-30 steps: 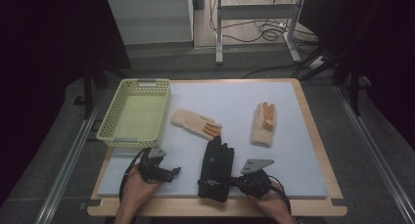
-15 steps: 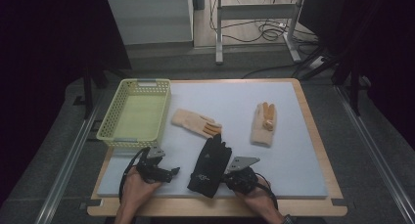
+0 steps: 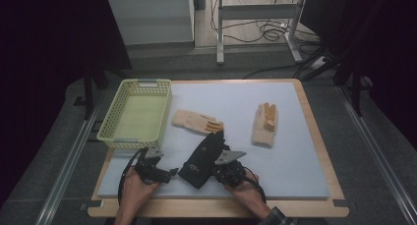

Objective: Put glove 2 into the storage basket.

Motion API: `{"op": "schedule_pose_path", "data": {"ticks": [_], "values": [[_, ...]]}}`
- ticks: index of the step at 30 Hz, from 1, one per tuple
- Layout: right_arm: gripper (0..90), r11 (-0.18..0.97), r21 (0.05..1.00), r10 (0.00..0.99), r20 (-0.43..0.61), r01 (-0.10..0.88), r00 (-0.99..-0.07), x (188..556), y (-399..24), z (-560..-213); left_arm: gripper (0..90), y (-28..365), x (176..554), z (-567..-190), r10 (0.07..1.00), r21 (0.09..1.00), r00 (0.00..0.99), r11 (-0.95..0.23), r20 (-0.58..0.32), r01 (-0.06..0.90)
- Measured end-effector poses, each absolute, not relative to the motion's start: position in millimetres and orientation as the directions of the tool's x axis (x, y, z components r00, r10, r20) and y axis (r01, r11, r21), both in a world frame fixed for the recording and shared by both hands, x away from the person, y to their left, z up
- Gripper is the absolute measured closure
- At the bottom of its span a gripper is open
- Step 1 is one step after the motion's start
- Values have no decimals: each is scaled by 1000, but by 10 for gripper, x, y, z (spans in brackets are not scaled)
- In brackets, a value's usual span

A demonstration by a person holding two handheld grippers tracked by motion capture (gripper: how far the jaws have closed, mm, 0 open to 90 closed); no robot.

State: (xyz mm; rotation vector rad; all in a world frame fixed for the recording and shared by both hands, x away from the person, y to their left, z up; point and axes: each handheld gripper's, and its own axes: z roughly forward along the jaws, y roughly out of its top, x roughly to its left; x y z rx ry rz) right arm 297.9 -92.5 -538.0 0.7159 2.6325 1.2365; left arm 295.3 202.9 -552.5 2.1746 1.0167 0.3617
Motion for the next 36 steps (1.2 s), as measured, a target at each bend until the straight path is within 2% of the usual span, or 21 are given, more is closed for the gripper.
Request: {"op": "schedule_pose_path", "data": {"ticks": [3,6,11,17,26,34,36], "values": [[872,548,757,472,72,357,-879,2992,-906,-5381,47,2025,2954,-5527,757,696,653,-448,-39,561],[820,544,754,468,91,368,-879,2997,-944,-5363,47,2028,2952,-5528,757,698,653,-446,-41,560],[754,544,757,493,60,361,-868,2987,-1101,-5290,48,2032,2952,-5529,757,701,652,-442,-43,560],[682,510,767,568,39,389,-822,3053,-1456,-5220,49,2031,2950,-5531,758,704,650,-437,-47,560],[515,457,773,698,-6,439,-716,3191,-2057,-5166,51,2036,2952,-5532,759,704,649,-433,-52,562],[372,463,751,761,-65,471,-645,3301,-2371,-5257,75,2051,2950,-5528,767,708,639,-416,-64,570],[347,458,741,766,-47,492,-641,3343,-2415,-5314,86,2067,2950,-5524,768,712,637,-408,-71,571]]}}
